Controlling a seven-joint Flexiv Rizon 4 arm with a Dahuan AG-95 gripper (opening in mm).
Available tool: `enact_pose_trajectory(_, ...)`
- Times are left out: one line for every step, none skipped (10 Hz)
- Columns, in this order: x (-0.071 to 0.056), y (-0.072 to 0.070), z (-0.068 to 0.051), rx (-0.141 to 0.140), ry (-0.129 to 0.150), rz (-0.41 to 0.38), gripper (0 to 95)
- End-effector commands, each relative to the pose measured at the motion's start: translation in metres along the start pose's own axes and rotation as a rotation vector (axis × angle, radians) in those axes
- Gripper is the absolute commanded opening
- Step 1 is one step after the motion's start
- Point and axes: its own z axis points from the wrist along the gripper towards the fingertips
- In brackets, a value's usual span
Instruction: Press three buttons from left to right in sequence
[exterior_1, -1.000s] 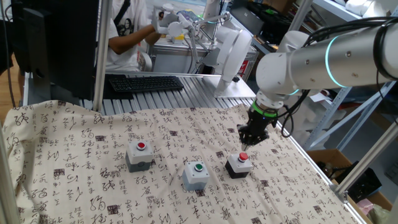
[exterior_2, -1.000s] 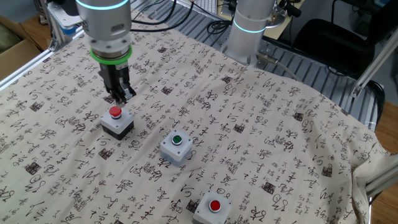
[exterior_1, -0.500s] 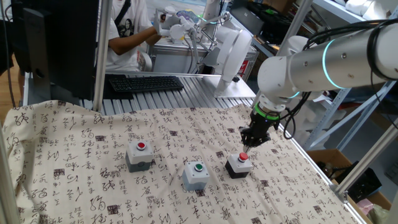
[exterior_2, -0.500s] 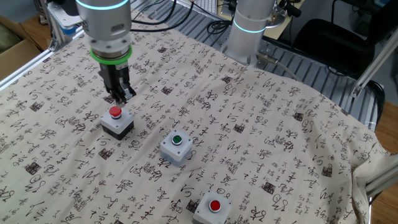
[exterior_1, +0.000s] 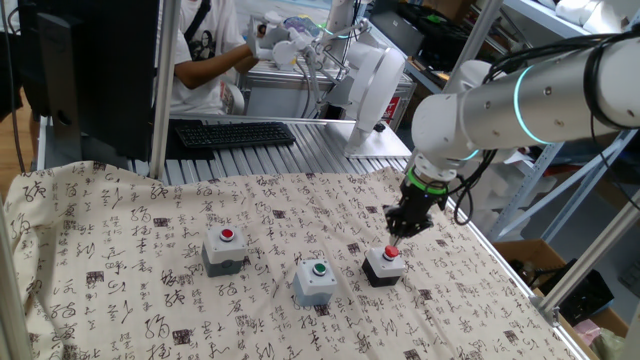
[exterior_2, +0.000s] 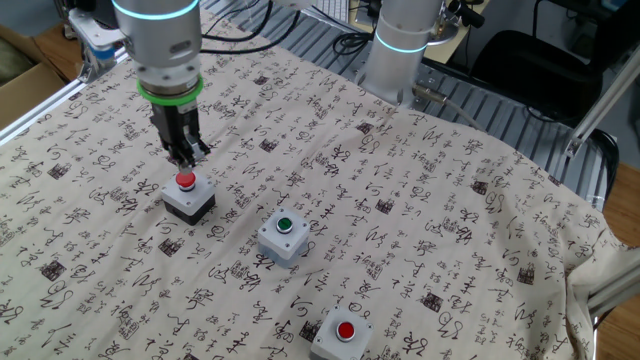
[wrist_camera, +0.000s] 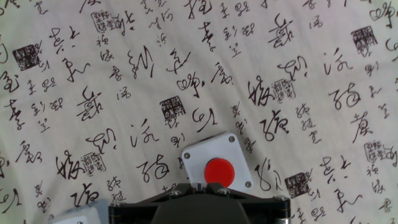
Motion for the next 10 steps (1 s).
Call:
enact_pose_trajectory(-0.001, -0.001, 0.003, 0.0, 0.002, 0.001, 0.0)
enact_pose_trajectory(0.0, -0.002, 0.005, 0.001, -0.002, 0.0, 0.0)
enact_pose_trajectory(0.0, -0.002, 0.007, -0.003, 0.0, 0.0, 0.0)
enact_pose_trajectory(0.0, -0.003, 0.008, -0.002, -0.006, 0.0, 0.0)
enact_pose_trajectory(0.0, -0.004, 0.011, -0.007, -0.005, -0.003, 0.0)
enact_pose_trajectory(0.0, -0.005, 0.012, -0.008, -0.005, -0.002, 0.0)
enact_pose_trajectory(0.0, -0.004, 0.014, -0.011, -0.005, 0.001, 0.0)
enact_pose_trajectory(0.001, -0.004, 0.015, -0.012, -0.007, 0.002, 0.0)
enact_pose_trajectory(0.001, -0.004, 0.016, -0.015, -0.003, 0.005, 0.0)
enact_pose_trajectory(0.001, -0.003, 0.017, -0.011, -0.001, 0.005, 0.0)
